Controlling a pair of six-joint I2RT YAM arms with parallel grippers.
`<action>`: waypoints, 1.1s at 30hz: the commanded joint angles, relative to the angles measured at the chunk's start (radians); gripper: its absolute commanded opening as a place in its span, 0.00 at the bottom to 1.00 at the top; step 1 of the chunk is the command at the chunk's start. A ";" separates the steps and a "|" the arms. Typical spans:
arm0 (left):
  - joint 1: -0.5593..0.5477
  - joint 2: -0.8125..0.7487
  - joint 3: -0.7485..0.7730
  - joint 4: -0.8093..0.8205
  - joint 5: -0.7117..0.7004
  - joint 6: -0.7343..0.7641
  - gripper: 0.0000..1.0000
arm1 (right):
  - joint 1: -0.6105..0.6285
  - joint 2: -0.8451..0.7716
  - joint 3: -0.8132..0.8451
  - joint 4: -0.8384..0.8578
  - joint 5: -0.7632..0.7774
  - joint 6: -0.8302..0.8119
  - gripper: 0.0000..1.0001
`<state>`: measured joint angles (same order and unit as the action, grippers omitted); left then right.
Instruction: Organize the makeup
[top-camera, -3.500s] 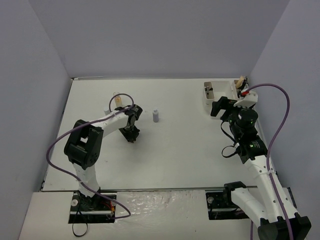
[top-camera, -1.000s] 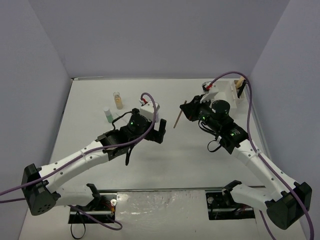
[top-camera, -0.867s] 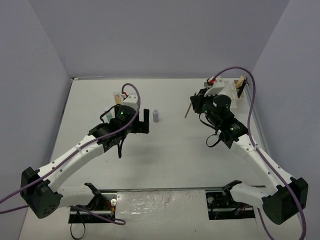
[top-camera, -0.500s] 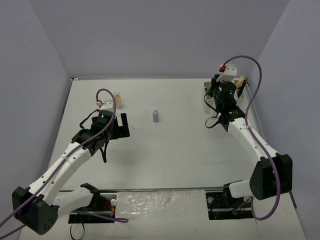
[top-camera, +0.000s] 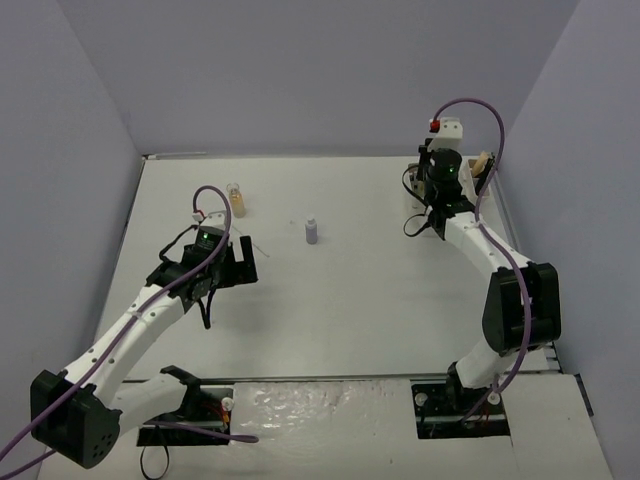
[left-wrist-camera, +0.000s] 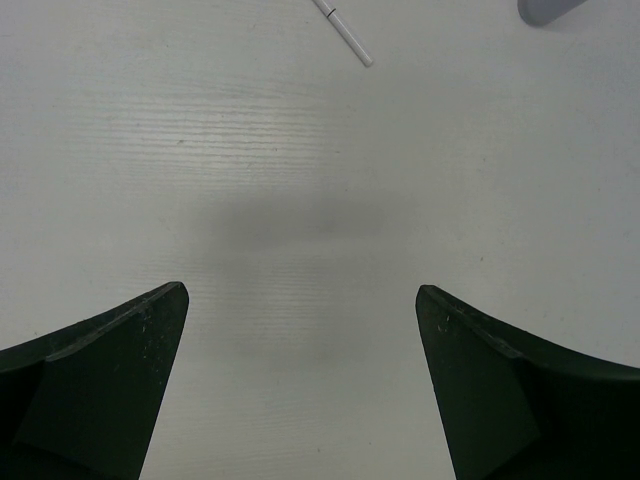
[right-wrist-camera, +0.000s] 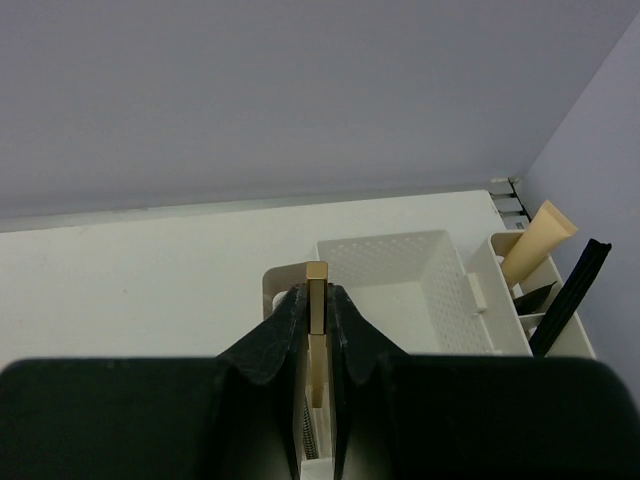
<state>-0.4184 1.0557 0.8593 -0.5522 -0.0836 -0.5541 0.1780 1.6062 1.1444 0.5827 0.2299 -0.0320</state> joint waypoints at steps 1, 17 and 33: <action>0.008 -0.003 0.026 0.027 0.005 -0.020 0.97 | -0.016 0.022 0.003 0.136 0.025 -0.001 0.00; 0.010 0.041 0.063 -0.013 -0.025 -0.168 0.97 | -0.051 -0.005 -0.068 0.095 -0.049 0.103 0.41; 0.009 0.403 0.355 -0.155 -0.133 -0.420 0.97 | -0.052 -0.540 -0.221 -0.330 -0.149 0.292 0.99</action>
<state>-0.4164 1.3380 1.0846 -0.6638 -0.1686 -0.9000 0.1314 1.2332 0.9883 0.3314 0.1537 0.1936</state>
